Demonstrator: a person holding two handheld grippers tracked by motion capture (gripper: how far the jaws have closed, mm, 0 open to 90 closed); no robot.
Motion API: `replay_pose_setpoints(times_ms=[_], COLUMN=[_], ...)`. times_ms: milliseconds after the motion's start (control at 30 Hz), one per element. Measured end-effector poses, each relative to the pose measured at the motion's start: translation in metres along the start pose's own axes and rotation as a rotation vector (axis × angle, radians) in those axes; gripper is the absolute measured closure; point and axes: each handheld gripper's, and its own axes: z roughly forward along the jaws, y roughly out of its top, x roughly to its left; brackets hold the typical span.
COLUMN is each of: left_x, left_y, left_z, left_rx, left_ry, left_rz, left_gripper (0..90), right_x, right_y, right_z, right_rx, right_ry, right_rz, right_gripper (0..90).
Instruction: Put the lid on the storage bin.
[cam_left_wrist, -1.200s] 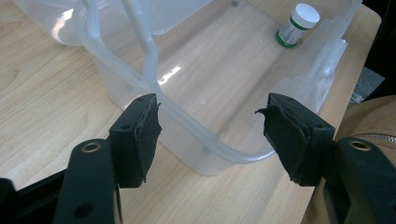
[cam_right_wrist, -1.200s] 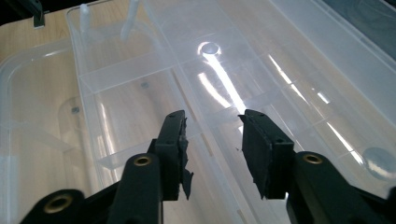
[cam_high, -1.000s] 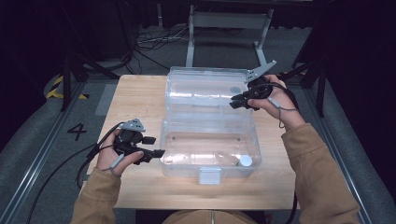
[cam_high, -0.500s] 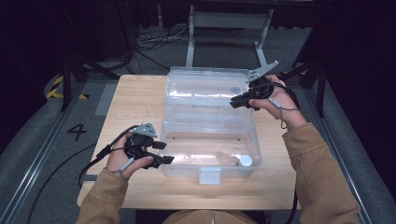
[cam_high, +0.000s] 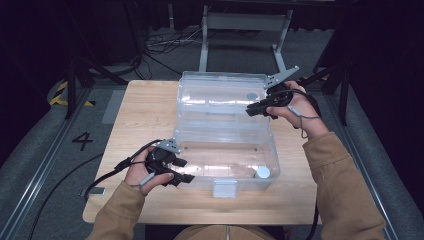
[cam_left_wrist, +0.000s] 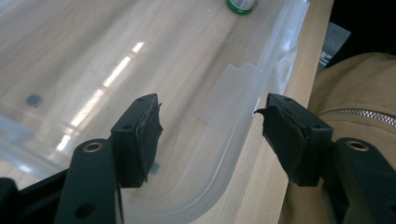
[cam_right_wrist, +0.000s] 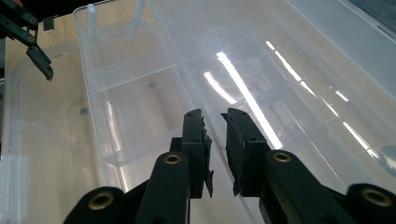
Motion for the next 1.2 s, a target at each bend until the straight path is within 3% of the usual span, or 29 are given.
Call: replay_pose_setpoints(times_ms=[367, 533, 667, 700, 1200], left_x=[-0.003, -0.003, -0.002, -0.002, -0.003], left_y=[0.001, 0.000, -0.001, 0.000, -0.001], left_z=[0.017, 0.020, 0.022, 0.022, 0.022], left_rx=[0.051, 0.059, 0.060, 0.063, 0.071], left_ry=[-0.015, -0.027, -0.079, -0.076, -0.078], left_rz=[0.051, 0.062, 0.055, 0.058, 0.066], left_gripper=[47.3, 58.5, 71.6, 74.1, 74.8], right_x=[0.002, 0.002, 0.003, 0.004, 0.009], right_y=[0.000, -0.001, -0.001, -0.001, -0.002], right_z=[0.000, 0.000, 0.000, 0.000, -0.001], right_rx=[-0.005, -0.008, -0.009, -0.012, -0.022], right_ry=[-0.004, -0.006, -0.008, -0.009, -0.006], right_rz=[0.007, 0.004, 0.008, 0.009, 0.012], right_gripper=[78.0, 78.1, 78.3, 78.5, 79.9])
